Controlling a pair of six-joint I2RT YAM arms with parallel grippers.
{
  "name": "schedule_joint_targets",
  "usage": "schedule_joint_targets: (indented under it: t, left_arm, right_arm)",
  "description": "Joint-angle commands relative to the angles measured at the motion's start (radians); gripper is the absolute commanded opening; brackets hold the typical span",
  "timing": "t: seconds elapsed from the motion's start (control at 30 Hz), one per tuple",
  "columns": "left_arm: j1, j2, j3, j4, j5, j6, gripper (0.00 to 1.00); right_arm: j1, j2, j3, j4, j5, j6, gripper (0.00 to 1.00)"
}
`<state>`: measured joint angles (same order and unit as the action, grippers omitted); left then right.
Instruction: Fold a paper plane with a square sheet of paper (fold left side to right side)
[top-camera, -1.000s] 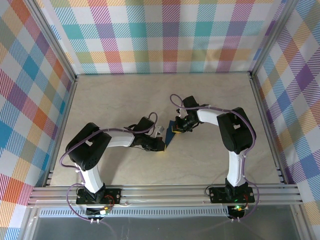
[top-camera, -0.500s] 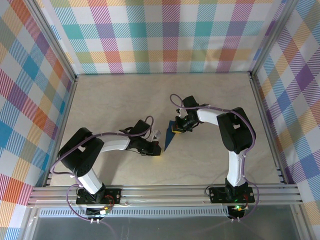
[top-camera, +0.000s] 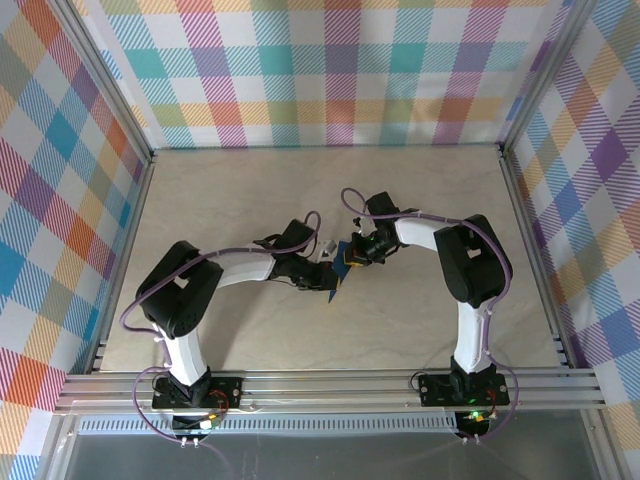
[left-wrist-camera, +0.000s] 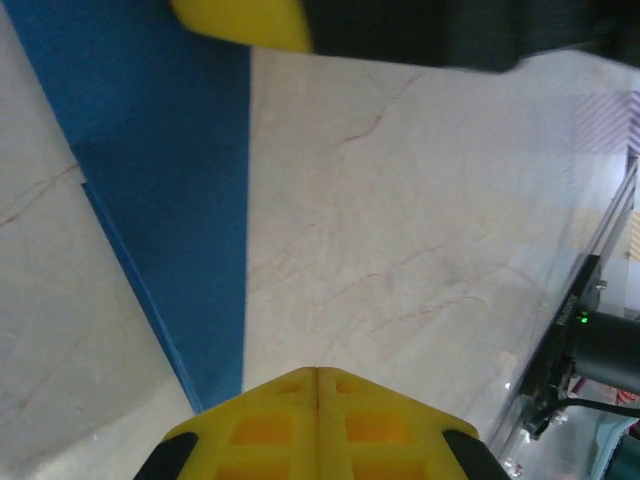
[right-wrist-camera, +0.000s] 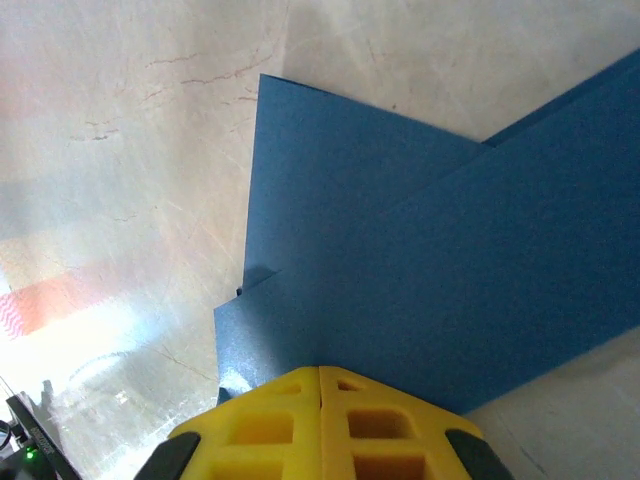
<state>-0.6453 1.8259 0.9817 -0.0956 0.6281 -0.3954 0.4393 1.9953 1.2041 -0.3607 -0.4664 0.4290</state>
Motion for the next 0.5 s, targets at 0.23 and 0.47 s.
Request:
schedule_joint_targets:
  t: [0.23, 0.47]
  left_arm:
    - [0.009, 0.053, -0.049, -0.006, -0.010, 0.006, 0.00]
    - [0.009, 0.048, -0.124, 0.033, -0.016, -0.015, 0.00]
  right_arm:
    - [-0.001, -0.003, -0.015, -0.044, 0.027, 0.012, 0.00]
    - [-0.026, -0.043, 0.042, -0.025, -0.053, 0.023, 0.00]
